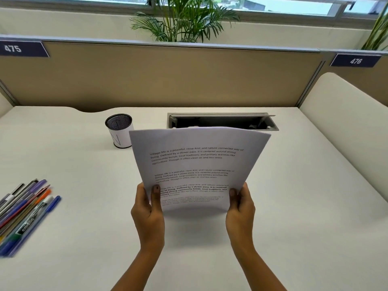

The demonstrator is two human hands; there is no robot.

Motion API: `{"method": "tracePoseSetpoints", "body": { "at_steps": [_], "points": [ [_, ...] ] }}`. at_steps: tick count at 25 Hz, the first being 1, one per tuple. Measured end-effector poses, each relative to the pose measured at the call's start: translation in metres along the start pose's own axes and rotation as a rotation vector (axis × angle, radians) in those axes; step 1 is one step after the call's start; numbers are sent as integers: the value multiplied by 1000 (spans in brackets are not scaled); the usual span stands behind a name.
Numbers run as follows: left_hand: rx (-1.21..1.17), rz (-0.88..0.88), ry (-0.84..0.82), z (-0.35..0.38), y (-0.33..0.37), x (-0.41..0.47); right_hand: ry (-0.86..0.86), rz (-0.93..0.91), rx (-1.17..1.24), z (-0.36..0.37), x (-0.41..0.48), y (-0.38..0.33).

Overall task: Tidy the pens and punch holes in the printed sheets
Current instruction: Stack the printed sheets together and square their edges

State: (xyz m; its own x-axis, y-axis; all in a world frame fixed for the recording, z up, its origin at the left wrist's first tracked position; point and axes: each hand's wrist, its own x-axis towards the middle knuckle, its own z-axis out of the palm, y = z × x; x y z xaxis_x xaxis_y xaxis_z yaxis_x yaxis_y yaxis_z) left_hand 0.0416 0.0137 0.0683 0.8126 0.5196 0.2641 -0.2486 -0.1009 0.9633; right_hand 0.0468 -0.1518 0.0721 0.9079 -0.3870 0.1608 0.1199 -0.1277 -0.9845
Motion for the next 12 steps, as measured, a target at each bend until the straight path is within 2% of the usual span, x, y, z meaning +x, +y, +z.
{"method": "tracePoseSetpoints", "body": {
  "at_steps": [3, 7, 10, 12],
  "points": [
    [57, 7, 4, -3, -3, 1, -54, 3, -43, -3, 3, 2],
    [101, 20, 100, -10, -3, 11, -59, 0, -75, -6, 9, 2],
    [-13, -42, 177, -10, 3, 17, -33, 98, -88, -8, 6, 6],
    [-122, -98, 230, -3, 10, 17, -37, 214, -1, -6, 4, 8]
  ]
}}
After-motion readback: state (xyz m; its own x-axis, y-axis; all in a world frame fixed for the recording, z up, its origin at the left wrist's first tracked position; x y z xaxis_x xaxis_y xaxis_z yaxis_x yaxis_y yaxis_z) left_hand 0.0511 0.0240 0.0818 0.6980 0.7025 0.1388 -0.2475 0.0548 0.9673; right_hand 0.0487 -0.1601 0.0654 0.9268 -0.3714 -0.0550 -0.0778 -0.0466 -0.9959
